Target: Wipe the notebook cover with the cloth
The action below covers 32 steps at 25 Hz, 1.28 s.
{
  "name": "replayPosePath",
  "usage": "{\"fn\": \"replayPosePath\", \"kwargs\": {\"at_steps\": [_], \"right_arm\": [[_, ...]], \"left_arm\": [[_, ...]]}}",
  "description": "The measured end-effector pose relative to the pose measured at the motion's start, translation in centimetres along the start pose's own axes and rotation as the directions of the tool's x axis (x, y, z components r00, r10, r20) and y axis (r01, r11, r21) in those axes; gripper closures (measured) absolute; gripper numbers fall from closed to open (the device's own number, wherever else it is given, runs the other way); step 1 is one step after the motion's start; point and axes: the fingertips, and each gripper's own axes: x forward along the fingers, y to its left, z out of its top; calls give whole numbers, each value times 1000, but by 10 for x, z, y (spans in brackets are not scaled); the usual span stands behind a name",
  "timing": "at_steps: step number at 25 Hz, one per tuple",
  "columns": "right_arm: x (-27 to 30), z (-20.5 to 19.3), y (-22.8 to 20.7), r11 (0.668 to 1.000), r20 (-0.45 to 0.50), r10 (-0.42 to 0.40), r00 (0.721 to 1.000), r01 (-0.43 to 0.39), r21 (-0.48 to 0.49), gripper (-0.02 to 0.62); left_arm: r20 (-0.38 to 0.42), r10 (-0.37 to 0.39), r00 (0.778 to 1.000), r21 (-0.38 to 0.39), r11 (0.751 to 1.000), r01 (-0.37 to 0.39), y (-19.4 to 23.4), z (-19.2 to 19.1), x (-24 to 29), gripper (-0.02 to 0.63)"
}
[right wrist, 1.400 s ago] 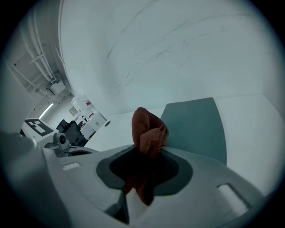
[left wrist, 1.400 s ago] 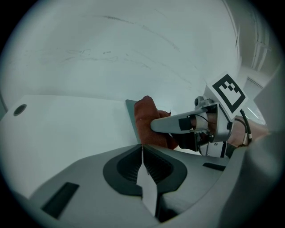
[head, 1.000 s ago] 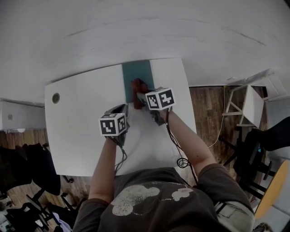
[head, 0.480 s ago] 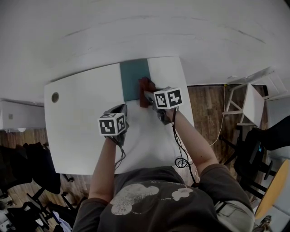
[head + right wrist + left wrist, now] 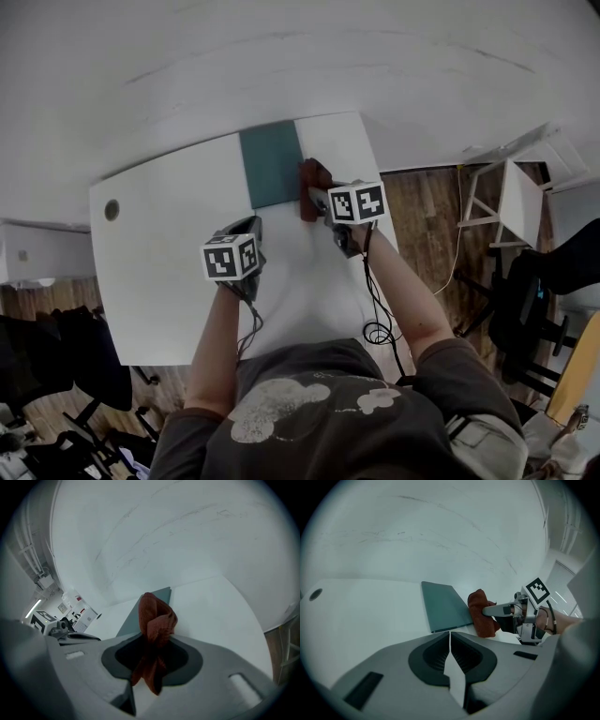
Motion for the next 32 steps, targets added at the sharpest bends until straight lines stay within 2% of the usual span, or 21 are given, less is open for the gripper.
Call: {"fn": "replayPosePath", "kwargs": {"at_steps": [6, 11, 17, 21, 26, 32], "right_arm": [[-16, -8, 2, 998, 0, -64, 998, 64, -9, 486], [-30, -5, 20, 995, 44, -101, 994, 100, 9, 486], [-45, -1, 70, 994, 111, -108, 988, 106, 20, 486], [-49, -4, 105, 994, 158, -107, 982, 103, 31, 486], [-44, -20, 152, 995, 187, -95, 978, 89, 36, 486], [-38, -49, 205, 994, 210, -109, 972, 105, 30, 486]], "left_arm": [[1, -30, 1000, 35, 999, 30, -1, -1, -13, 601], [26, -72, 997, 60, 996, 70, 3, 1, -37, 601], [88, -127, 988, 79, 990, 120, 14, 5, -89, 601], [134, -165, 977, 118, 982, 149, 24, 8, -122, 601], [166, -238, 957, 177, 962, 209, 34, 1, -158, 601], [174, -285, 943, 202, 947, 249, 55, -19, -195, 601]]}}
